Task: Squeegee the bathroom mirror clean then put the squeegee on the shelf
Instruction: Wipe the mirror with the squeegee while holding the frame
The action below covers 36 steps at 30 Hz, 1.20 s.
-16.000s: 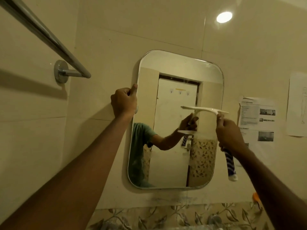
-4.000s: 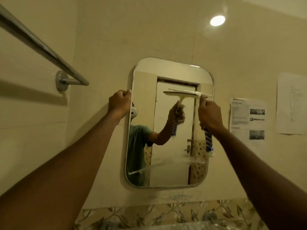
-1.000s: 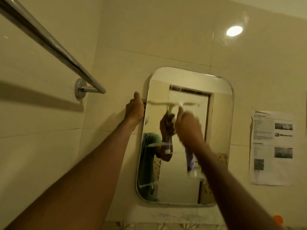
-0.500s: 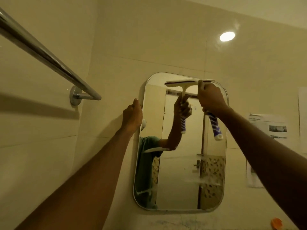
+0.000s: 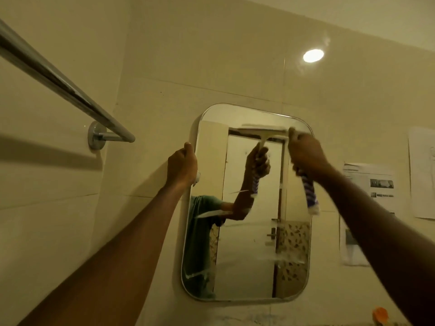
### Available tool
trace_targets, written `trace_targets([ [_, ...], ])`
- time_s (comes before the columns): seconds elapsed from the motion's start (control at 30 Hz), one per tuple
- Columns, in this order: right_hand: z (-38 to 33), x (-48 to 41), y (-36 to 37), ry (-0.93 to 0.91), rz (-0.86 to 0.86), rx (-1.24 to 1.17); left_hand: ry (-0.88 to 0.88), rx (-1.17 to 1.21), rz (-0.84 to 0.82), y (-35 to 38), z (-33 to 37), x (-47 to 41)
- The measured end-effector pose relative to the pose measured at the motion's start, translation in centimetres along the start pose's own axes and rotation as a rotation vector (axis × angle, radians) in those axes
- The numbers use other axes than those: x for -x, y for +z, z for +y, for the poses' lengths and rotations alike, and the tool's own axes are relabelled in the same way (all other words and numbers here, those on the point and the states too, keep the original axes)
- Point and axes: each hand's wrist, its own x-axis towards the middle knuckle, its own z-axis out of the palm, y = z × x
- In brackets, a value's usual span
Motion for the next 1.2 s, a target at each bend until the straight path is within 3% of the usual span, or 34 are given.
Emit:
trace_targets([
  [0.13, 1.1, -1.0, 0.4, 0.003, 0.028, 0.012, 0.006, -0.037, -0.001, 0.1, 0.1, -0.1],
  [0.4, 9.8, 14.6, 4.9, 0.173, -0.154, 0.052, 0.010, -0.012, 0.060, 0.3, -0.7, 0.3],
  [0.47, 8.8, 12.8, 3.6, 0.180, -0.175, 0.014, 0.022, -0.020, 0.078, 0.3, -0.9, 0.6],
  [0.6, 5.9, 4.4, 0.4, 0.116, -0.019, -0.024, 0.028, -0.042, 0.098, 0.4, -1.4, 1.0],
  [0.7, 6.3, 3.2, 0.6, 0.084, 0.004, -0.033, 0.025, -0.064, 0.109, 0.5, -2.0, 1.5],
  [0.93, 14.4, 18.6, 7.9, 0.222, -0.047, -0.031, 0.024, -0.099, 0.120, 0.7, -3.1, 3.0],
  [1.07, 12.7, 20.8, 7.4, 0.297, -0.131, -0.003, 0.027, -0.092, 0.096, 0.5, -3.2, 3.0],
  [1.2, 7.6, 13.9, 5.4, 0.091, -0.068, -0.088, 0.041, -0.118, 0.088, 0.3, -3.5, 3.0],
])
